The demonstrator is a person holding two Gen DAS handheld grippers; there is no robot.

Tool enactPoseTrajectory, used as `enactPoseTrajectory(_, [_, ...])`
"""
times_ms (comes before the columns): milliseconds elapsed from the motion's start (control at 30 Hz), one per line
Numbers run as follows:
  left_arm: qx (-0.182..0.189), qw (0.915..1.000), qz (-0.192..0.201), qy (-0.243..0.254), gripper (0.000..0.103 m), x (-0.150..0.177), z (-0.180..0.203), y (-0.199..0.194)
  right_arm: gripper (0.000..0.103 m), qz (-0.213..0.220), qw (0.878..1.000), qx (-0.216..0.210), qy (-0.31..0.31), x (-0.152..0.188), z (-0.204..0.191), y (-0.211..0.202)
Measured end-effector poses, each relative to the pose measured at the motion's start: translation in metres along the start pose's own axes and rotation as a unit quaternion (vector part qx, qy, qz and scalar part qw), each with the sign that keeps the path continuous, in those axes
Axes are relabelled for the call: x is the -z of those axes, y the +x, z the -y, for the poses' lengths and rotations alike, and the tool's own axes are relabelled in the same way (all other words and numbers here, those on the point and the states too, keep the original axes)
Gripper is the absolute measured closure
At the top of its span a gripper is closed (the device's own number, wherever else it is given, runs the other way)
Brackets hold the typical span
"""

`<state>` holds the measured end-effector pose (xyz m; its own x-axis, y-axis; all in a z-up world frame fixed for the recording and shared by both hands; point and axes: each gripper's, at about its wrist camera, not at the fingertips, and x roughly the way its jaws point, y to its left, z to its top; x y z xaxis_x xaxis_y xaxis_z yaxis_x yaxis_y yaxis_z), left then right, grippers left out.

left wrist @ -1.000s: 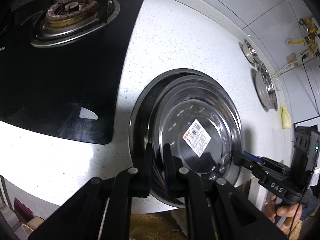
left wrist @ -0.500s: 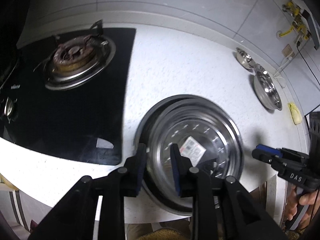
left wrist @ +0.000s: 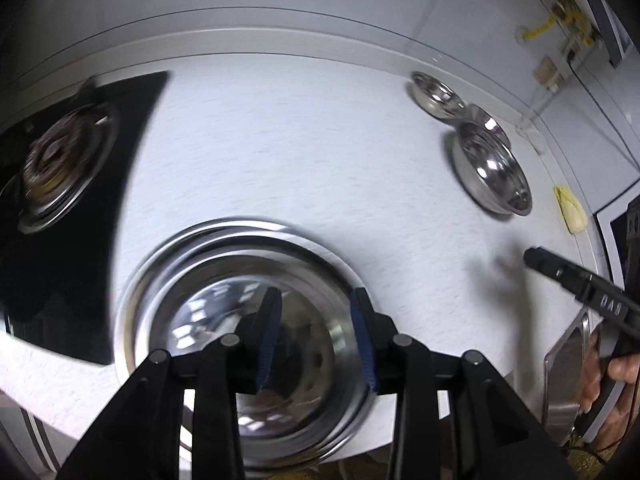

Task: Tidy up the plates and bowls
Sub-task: 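Move both tools toward the rim of the large steel bowl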

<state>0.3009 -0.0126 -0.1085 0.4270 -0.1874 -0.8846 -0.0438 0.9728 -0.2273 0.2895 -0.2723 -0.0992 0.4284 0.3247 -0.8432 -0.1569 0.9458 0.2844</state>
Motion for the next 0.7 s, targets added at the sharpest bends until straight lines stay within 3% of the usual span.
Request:
enactPoseTrajectory(133, [0.003, 0.9997, -0.005, 0.023, 0.069, -0.026, 0.047, 0.029, 0.054, 0.013, 0.998, 0.048, 0.036, -0.019, 0.067, -0.012])
enactPoseTrajectory(333, [-0.016, 0.9992, 0.0, 0.038, 0.069, -0.069, 0.098, 0.069, 0.051, 0.019, 0.994, 0.078, 0.07, -0.049, 0.143, -0.015])
enactPoseTrajectory(367, [-0.022, 0.999, 0.002, 0.039, 0.069, -0.078, 0.106, 0.076, 0.047, 0.018, 0.994, 0.079, 0.072, -0.054, 0.15, -0.013])
enactPoseTrajectory(533, [-0.041, 0.9984, 0.014, 0.035, 0.069, -0.116, 0.128, 0.103, 0.046, 0.014, 0.994, 0.073, 0.078, -0.083, 0.18, 0.002])
enactPoseTrajectory(700, [-0.035, 0.9993, 0.003, 0.011, 0.069, -0.15, 0.138, 0.133, 0.045, 0.002, 0.996, 0.051, 0.075, -0.107, 0.198, 0.028])
